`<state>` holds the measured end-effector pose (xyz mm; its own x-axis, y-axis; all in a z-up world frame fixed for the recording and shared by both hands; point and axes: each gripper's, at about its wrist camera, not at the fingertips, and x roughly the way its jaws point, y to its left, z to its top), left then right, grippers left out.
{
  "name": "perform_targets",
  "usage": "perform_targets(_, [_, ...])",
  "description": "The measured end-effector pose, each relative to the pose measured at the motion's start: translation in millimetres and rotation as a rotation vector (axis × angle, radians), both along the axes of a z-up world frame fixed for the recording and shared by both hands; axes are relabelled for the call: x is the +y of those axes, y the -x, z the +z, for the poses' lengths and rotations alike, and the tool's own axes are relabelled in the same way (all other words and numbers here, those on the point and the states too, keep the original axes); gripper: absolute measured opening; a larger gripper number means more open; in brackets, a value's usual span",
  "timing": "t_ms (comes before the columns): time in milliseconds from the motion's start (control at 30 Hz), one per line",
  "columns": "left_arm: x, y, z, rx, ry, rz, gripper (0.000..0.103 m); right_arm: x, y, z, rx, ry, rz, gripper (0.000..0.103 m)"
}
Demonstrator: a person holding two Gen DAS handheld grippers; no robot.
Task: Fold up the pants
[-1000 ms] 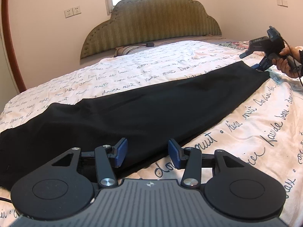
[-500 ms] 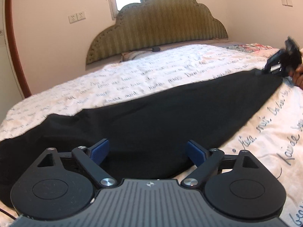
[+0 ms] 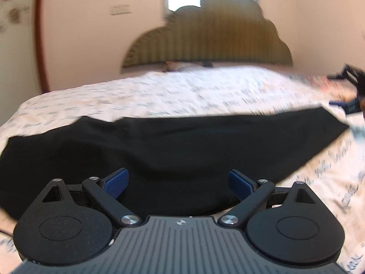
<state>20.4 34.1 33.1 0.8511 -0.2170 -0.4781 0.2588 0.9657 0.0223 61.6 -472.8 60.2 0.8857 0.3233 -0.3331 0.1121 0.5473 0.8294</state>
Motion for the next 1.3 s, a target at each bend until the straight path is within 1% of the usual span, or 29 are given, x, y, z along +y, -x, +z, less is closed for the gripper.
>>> perform_targets(33, [12.7,2.5,4.0,-0.001,0.033,0.041,0.096,19.1,-6.6,3.5,-0.010,-0.009,0.063,0.081])
perform_targets(100, [39.0,4.9,10.9,-0.003,0.091,0.135,0.096,64.9,-26.6,4.8,0.006,-0.033,0.198,0.081])
perform_targets(133, [54.1,4.6,15.7,-0.017,0.111,0.188,0.096,88.0,-37.0,3.4,0.018,-0.043,0.260,0.081])
perform_targets(200, [86.2,3.4,23.3,-0.047,0.139,0.325,0.096,142.3,-61.3,-3.5,0.040,-0.093,0.404,0.081])
perform_targets(267, [121.6,0.1,28.8,-0.049,0.183,0.466,0.096,193.8,-89.5,-10.7,0.072,-0.142,0.526,0.081])
perform_targets(333, [161.1,-1.5,31.8,-0.041,0.264,0.598,0.096,243.7,-118.0,-13.6,0.111,-0.112,0.611,0.081])
perform_targets(400, [204.1,-0.6,30.5,-0.018,0.410,0.718,0.096,286.7,-140.0,-16.4,0.137,-0.098,0.680,0.081])
perform_targets(433, [225.0,0.2,27.2,0.007,0.512,0.768,0.096,303.9,-145.1,-17.2,0.143,-0.099,0.705,0.081])
perform_targets(467, [244.9,0.8,22.0,0.035,0.633,0.802,0.095,319.4,-148.3,-18.7,0.142,-0.098,0.729,0.081])
perform_targets(533, [277.0,-0.3,3.5,0.113,0.888,0.809,0.095,342.3,-151.2,-26.9,0.149,-0.078,0.754,0.081])
perform_targets(567, [287.3,-1.7,-4.6,0.141,0.985,0.801,0.095,349.8,-152.3,-32.4,0.165,-0.066,0.750,0.081])
perform_targets(600, [294.5,-3.4,-9.3,0.154,1.042,0.790,0.095,355.4,-152.5,-39.9,0.175,-0.061,0.748,0.080])
perform_targets(700, [302.7,-13.4,-10.6,0.163,1.097,0.743,0.096,356.8,-149.1,-44.4,0.132,-0.056,0.728,0.079])
perform_targets(767, [301.3,-23.3,-8.5,0.163,1.078,0.722,0.095,354.2,-147.9,-45.2,0.121,-0.067,0.719,0.079])
perform_targets(800, [297.7,-29.3,-9.8,0.167,1.054,0.720,0.091,353.0,-147.0,-46.7,0.111,-0.073,0.713,0.079])
perform_targets(833, [295.6,-36.2,-11.1,0.178,1.019,0.731,0.082,352.9,-146.2,-47.6,0.098,-0.078,0.706,0.079])
perform_targets(867, [293.7,-41.4,-11.3,0.197,0.979,0.745,0.074,352.8,-144.9,-48.3,0.083,-0.078,0.700,0.079])
perform_targets(900, [290.5,-44.0,-11.8,0.212,0.934,0.752,0.057,349.9,-141.1,-49.7,0.067,-0.067,0.698,0.079])
perform_targets(933, [287.8,-46.1,-14.1,0.216,0.901,0.750,0.032,350.8,-138.2,-49.3,0.051,-0.048,0.699,0.079])
perform_targets(967, [286.4,-48.6,-17.3,0.230,0.877,0.743,0.026,353.9,-135.2,-48.8,0.030,-0.019,0.703,0.079])
perform_targets(1033, [283.0,-46.7,-17.0,0.219,0.812,0.760,0.024,361.2,-127.5,-46.2,-0.026,0.056,0.720,0.079])
perform_targets(1067, [277.3,-45.6,-11.6,0.198,0.747,0.765,0.023,364.9,-123.7,-45.6,-0.055,0.091,0.726,0.079])
perform_targets(1100, [266.1,-44.1,-2.9,0.156,0.627,0.767,0.022,366.1,-121.4,-45.1,-0.067,0.107,0.725,0.079])
perform_targets(1133, [251.3,-40.4,8.9,0.090,0.499,0.760,0.020,366.2,-121.5,-44.6,-0.064,0.110,0.726,0.079])
perform_targets(1167, [236.8,-33.6,20.1,0.016,0.399,0.749,0.019,366.9,-122.3,-44.1,-0.063,0.108,0.727,0.079])
perform_targets(1200, [225.9,-27.0,28.1,-0.040,0.332,0.747,0.019,366.3,-122.5,-43.9,-0.065,0.100,0.728,0.079])
perform_targets(1233, [219.1,-20.4,31.5,-0.075,0.303,0.757,0.019,364.5,-122.6,-44.3,-0.068,0.087,0.727,0.079])
perform_targets(1267, [216.8,-17.8,27.5,-0.059,0.301,0.777,0.019,363.4,-122.9,-45.0,-0.071,0.072,0.725,0.079])
perform_targets(1300, [218.7,-17.6,17.8,-0.003,0.308,0.801,0.019,361.5,-123.0,-45.7,-0.075,0.056,0.722,0.079])
